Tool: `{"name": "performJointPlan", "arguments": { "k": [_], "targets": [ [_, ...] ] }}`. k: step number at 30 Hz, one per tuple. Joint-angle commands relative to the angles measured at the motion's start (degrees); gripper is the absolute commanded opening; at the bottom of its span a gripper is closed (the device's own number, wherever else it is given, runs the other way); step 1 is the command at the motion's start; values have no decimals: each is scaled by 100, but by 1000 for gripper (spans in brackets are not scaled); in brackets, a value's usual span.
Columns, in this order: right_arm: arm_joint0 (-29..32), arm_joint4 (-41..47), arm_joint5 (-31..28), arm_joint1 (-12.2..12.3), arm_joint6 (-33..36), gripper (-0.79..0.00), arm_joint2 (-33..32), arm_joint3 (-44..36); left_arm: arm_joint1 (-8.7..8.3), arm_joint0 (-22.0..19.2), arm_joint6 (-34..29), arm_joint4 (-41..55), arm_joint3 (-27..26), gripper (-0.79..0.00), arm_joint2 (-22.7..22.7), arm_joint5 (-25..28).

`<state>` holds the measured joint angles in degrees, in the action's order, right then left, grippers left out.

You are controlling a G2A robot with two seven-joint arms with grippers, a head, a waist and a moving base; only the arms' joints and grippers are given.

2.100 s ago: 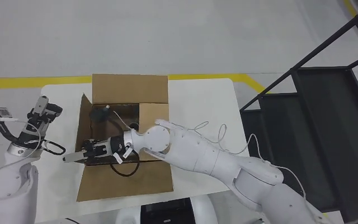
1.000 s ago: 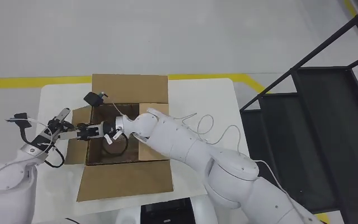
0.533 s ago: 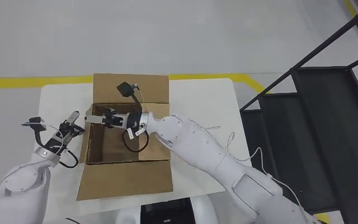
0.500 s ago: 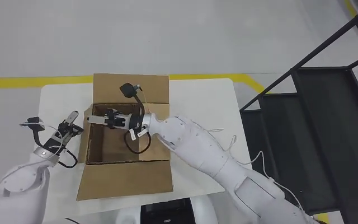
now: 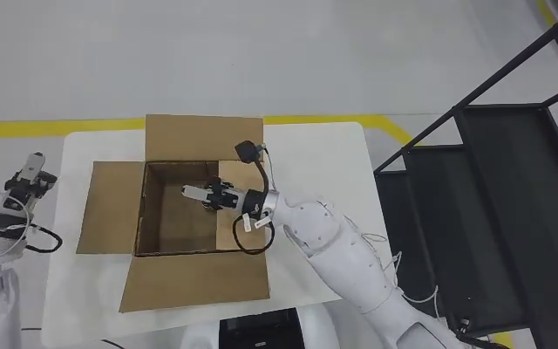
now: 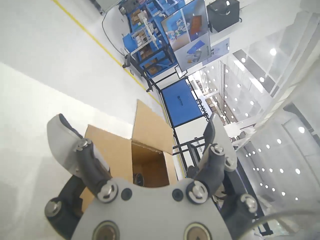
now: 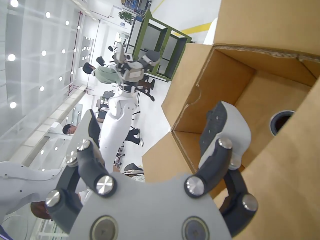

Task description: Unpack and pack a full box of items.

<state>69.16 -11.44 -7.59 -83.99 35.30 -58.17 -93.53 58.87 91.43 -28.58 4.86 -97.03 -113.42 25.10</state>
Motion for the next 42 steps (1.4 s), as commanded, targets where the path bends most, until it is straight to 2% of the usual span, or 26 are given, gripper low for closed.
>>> {"name": "performJointPlan", "arguments": {
  "k": [1,4,7,11,15,19,27,36,42],
  "targets": [
    [161,-49,112,48,43,0,-145,-107,-21,-68,-148,-60,-229,0,-64,86],
    [410,-103,230,120,91,0,-366,-289,-56,-272,-610,218,-489,0,26,82],
    [676,-198,279,186,44,0,-577,-481,-94,-547,-1233,512,-594,0,306,-27],
    [1022,-304,315,262,-45,0,-804,-789,-110,-908,-2044,830,-535,0,1048,-204],
    [1293,-394,348,328,-46,0,-984,-1109,-71,-1181,-2359,861,-271,0,1899,-287],
    [1532,-431,372,388,-61,0,-1176,-1396,-15,-1404,-2360,579,-36,0,2614,-273],
    [1846,-371,330,474,-54,0,-1367,-1635,45,-1673,-2088,-505,254,0,3378,-290],
    [1888,-230,225,523,-74,0,-1302,-1605,206,-2068,-1777,-620,937,0,4338,-233],
    [1921,-181,219,564,-2,0,-1283,-1646,322,-2321,-1537,-136,1412,0,4695,-140]
  ]
}}
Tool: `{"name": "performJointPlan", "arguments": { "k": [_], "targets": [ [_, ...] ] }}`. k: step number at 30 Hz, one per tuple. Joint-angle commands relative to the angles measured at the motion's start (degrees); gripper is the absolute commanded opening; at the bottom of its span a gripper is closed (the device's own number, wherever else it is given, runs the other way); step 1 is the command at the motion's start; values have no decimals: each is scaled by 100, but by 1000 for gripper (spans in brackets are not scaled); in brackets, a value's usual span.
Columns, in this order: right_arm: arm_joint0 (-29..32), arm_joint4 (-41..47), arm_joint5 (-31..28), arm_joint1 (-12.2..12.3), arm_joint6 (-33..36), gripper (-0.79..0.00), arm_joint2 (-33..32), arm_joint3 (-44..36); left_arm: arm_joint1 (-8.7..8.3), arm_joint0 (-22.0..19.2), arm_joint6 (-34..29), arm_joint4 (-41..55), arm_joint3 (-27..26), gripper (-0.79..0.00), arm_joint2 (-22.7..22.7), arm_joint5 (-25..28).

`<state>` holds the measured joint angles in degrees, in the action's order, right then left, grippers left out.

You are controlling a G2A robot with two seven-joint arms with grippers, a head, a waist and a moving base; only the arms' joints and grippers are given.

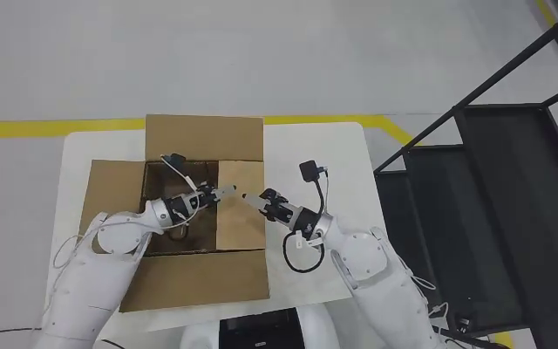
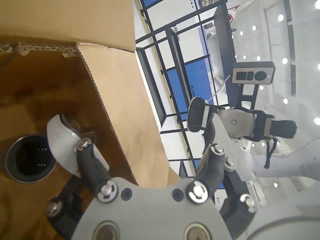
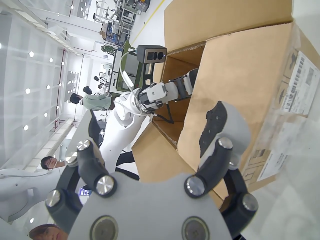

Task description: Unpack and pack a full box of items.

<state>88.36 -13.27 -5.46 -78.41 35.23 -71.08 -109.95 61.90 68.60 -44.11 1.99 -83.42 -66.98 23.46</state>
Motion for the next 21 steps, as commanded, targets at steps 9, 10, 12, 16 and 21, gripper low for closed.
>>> {"name": "performJointPlan", "arguments": {
  "k": [9,10,12,16,21],
  "targets": [
    [268,99,-20,84,-93,0,-175,-349,84,-74,55,1221,-279,0,65,426],
    [321,166,-78,93,-105,0,-207,-408,94,-82,11,1381,-319,0,90,397],
    [417,144,-144,117,-138,0,-291,-573,118,-158,-79,1589,-416,0,167,354],
    [679,230,-396,158,-164,0,-371,-896,211,-419,-133,2033,-375,0,447,284],
    [961,547,-708,207,-60,0,-429,-1115,408,-932,-162,2458,72,0,1009,285]
  ]
}}
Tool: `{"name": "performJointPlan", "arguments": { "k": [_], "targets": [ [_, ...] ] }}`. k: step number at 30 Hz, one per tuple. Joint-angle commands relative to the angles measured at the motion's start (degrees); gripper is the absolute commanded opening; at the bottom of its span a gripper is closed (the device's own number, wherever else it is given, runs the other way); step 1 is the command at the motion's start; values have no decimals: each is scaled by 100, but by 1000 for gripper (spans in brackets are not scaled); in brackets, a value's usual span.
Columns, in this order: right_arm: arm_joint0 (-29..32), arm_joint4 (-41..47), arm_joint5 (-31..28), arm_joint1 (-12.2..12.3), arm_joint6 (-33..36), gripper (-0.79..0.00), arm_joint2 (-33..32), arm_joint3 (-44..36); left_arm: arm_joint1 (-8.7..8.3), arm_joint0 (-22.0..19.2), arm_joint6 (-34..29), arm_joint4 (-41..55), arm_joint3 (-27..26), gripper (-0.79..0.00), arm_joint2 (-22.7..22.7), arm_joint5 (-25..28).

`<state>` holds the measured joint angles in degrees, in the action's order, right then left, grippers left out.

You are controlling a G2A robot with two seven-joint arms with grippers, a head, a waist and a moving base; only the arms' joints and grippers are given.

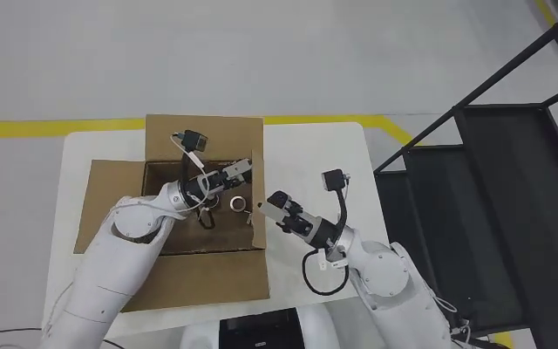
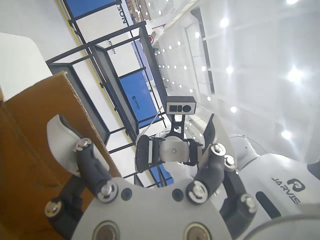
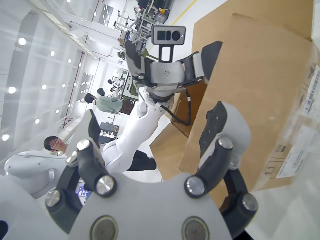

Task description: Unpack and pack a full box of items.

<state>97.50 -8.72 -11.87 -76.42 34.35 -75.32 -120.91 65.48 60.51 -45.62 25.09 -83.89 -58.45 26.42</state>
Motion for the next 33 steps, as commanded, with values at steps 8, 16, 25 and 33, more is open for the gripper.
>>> {"name": "performJointPlan", "arguments": {
  "k": [8,16,25,33],
  "targets": [
    [249,317,-242,85,246,0,-54,-157,512,-1005,-321,818,1289,0,1208,156],
    [199,-425,1243,155,333,0,-52,86,858,-1457,-346,661,2016,0,1736,683],
    [-194,-979,2168,183,211,0,122,334,426,-870,-282,-332,1401,0,618,958],
    [-348,-1708,3008,192,65,0,486,631,-184,325,-343,-943,-279,0,-1610,226]
  ]
}}
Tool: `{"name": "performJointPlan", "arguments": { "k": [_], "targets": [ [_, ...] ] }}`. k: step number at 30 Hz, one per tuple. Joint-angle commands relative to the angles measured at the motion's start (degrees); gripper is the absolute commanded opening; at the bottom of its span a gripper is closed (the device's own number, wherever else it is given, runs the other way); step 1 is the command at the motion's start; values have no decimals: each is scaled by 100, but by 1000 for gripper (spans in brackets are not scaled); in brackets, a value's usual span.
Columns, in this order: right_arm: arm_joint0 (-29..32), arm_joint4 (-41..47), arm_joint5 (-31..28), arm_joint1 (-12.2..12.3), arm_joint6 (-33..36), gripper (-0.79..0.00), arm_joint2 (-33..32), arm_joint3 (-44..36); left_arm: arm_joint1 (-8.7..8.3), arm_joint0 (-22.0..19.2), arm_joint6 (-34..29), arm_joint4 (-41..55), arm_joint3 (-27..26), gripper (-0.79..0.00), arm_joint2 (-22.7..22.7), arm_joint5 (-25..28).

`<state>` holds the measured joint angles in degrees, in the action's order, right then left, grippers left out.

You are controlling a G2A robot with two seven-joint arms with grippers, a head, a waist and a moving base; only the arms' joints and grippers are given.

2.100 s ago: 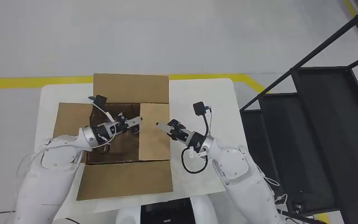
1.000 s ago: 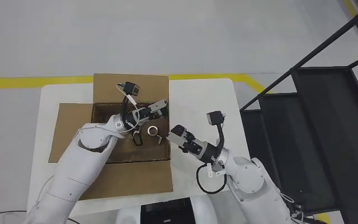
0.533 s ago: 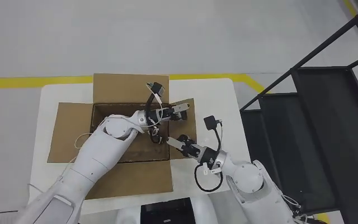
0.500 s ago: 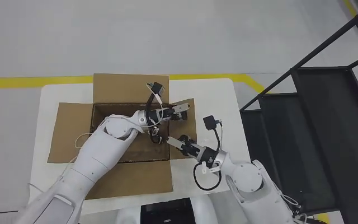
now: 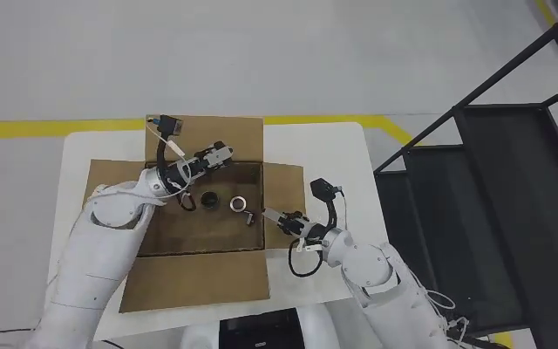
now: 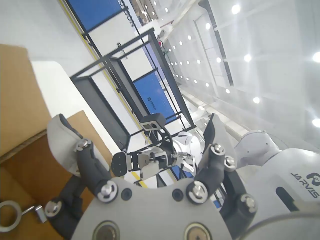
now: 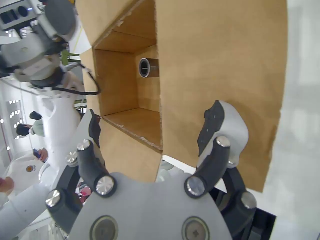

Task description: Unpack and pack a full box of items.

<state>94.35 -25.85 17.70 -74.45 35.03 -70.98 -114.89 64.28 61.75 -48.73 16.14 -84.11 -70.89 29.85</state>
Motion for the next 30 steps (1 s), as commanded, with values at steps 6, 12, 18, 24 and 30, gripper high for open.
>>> {"name": "performJointPlan", "arguments": {
  "k": [6,12,18,24,30],
  "targets": [
    [-212,203,15,-39,-170,0,316,264,-295,1012,-156,-200,-1073,0,-1617,-487],
    [-455,471,-115,-77,-270,0,538,557,-390,1598,-65,-143,-1381,0,-2350,-610],
    [-719,324,55,-90,-291,0,713,651,-423,2023,75,-53,-1488,0,-2697,-584],
    [-843,-302,143,-58,-386,0,797,-54,-435,2197,123,24,-1512,0,-2823,-542],
    [-1363,-470,-516,-95,-349,0,1168,-132,-435,2197,123,24,-1512,0,-2823,-542]
  ]
}}
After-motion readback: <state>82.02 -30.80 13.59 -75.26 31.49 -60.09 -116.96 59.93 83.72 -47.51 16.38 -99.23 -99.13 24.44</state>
